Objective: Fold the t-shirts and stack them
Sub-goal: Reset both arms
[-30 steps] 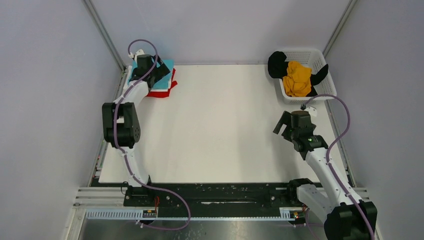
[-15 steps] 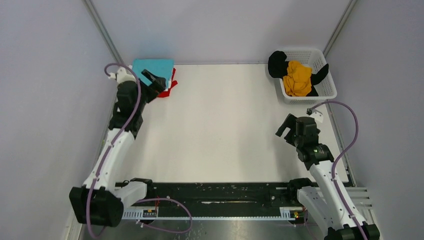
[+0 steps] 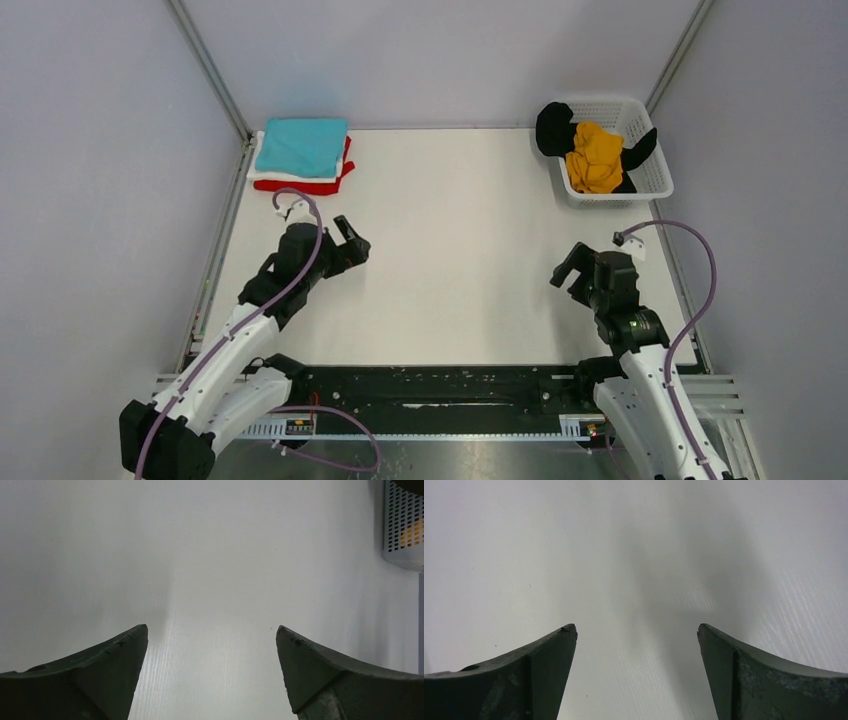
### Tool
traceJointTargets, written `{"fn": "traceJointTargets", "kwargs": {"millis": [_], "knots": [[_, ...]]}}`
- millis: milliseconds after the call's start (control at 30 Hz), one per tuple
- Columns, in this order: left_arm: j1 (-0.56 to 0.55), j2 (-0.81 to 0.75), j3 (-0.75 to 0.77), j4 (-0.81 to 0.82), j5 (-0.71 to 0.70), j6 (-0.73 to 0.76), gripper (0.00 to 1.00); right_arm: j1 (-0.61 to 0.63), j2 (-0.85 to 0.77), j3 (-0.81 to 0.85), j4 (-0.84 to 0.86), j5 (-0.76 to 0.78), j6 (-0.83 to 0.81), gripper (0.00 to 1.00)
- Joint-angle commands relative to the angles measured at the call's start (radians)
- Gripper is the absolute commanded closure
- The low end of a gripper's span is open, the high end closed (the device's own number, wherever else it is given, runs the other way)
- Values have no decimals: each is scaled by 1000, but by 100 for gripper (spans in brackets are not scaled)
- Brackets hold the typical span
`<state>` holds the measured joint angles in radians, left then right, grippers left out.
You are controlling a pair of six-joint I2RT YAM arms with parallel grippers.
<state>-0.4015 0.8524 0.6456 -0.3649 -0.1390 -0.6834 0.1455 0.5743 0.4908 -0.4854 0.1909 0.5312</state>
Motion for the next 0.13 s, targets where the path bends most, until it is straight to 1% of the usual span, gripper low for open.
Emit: {"fn": "traceJointTargets", "kwargs": {"millis": [0,100], "knots": [[-5,-41,16,23,-25,-1,1,-1,-9,-3,-16,5,-13,1],[-6,-59,16,15,-23,3,1,-1,-31,-6,-16,0,-10,0]]}}
